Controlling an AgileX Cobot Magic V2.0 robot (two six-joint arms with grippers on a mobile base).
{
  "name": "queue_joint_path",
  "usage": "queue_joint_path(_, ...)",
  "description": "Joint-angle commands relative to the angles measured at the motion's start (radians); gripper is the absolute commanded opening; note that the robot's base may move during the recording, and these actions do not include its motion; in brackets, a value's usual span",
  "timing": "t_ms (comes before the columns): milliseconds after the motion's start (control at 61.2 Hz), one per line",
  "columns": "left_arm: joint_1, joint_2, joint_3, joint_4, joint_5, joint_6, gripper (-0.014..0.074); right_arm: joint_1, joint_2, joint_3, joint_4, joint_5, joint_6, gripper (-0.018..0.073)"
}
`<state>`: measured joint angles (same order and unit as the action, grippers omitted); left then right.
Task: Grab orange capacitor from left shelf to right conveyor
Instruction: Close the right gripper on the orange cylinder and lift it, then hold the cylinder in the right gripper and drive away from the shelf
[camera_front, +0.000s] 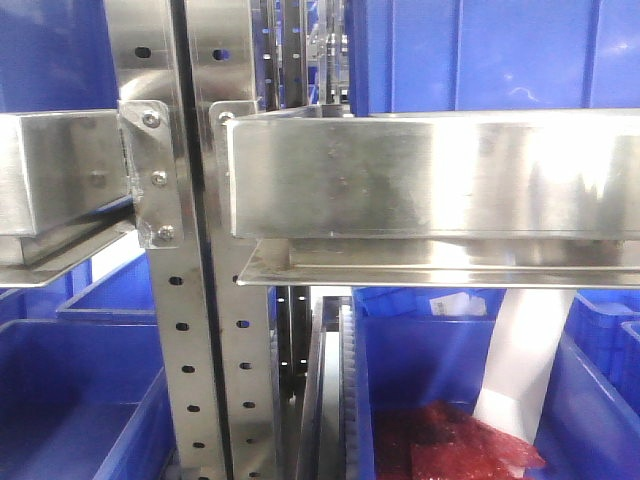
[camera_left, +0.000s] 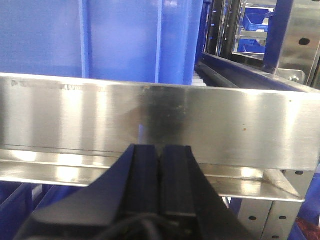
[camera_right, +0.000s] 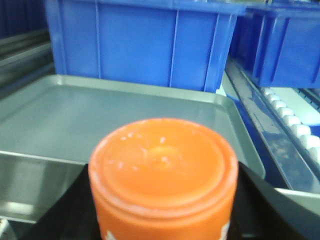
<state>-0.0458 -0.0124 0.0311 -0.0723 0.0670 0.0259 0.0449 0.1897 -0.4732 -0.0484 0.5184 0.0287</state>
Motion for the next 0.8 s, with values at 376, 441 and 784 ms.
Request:
queue_joint_path(376,-0.007,-0.011,-0.005,-0.002,-0.086,-0.001,-0.0127,-0.007,-0.147,-0.051,0.010,-0.045,-0.002,0.0050)
queue_joint_path(441,-0.007,-0.011,-0.005,-0.002,-0.086,-0.001,-0.0127,-0.007,-0.147,-0.051,0.010,-0.045,-0.002,0.0050)
queue_joint_path(784,-0.007,-0.011,-0.005,-0.002,-0.086,-0.001,-0.0127,-0.007,-0.147,-0.051,0.010,-0.045,-0.002,0.0050)
